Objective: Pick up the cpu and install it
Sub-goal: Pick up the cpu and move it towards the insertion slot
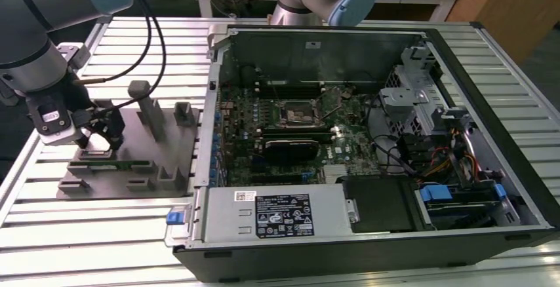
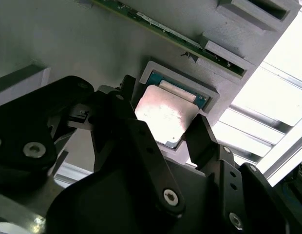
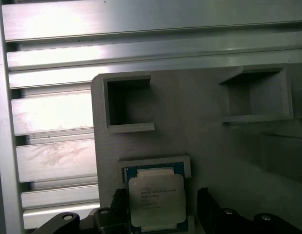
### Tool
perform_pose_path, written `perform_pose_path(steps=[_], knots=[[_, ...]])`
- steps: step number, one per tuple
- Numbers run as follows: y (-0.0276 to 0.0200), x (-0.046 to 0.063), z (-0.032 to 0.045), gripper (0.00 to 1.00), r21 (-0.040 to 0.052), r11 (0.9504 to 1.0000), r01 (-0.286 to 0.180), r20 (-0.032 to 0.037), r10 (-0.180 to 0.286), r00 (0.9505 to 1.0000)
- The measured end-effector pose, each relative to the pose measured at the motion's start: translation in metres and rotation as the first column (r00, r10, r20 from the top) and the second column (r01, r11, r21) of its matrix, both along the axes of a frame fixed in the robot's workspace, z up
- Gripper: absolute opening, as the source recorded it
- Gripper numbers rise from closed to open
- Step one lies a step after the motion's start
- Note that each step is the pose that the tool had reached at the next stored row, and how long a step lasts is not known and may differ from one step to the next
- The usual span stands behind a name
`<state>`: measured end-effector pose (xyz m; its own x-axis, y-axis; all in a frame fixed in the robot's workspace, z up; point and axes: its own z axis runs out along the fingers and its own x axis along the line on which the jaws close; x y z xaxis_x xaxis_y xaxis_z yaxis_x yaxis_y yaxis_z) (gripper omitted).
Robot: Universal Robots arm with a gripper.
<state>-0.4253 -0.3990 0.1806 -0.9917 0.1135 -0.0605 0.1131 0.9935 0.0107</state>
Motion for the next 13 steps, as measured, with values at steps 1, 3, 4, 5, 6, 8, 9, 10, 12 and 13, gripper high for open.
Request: perform_pose_path(steps=[1, 3, 4, 5, 6, 8, 9, 10, 12, 13], knots=[[0.0, 0.0, 0.0, 0.68, 0.0, 1.0, 0.0, 0.0, 0.0, 1.0], [0.0, 0.0, 0.0, 0.68, 0.0, 1.0, 0.0, 0.0, 0.0, 1.0], [0.0, 0.0, 0.0, 0.68, 0.0, 1.0, 0.0, 0.0, 0.0, 1.0], [0.0, 0.0, 0.0005, 0.68, 0.0003, 1.0, 0.0, 0.0001, 0.0, 1.0], [0.0, 0.0, 0.0014, 0.68, 0.0004, 1.0, 0.0, 0.0002, 0.0, 1.0], [0.0, 0.0, 0.0026, 0.68, 0.0004, 1.0, 0.0, 0.0002, 0.0, 1.0], [0.0, 0.0, 0.0026, 0.68, 0.0006, 1.0, 0.0, 0.0003, 0.0, 1.0], [0.0, 0.0, 0.0026, 0.68, 0.0007, 1.0, 0.0, 0.0003, 0.0, 1.0], [0.0, 0.0001, 0.0028, 0.68, 0.0005, 1.0, 0.0, -0.0037, 0.0, 1.0], [-0.0001, 0.0002, 0.0029, 0.68, 0.0003, 1.0, 0.0, -0.0149, 0.0, 0.9999]])
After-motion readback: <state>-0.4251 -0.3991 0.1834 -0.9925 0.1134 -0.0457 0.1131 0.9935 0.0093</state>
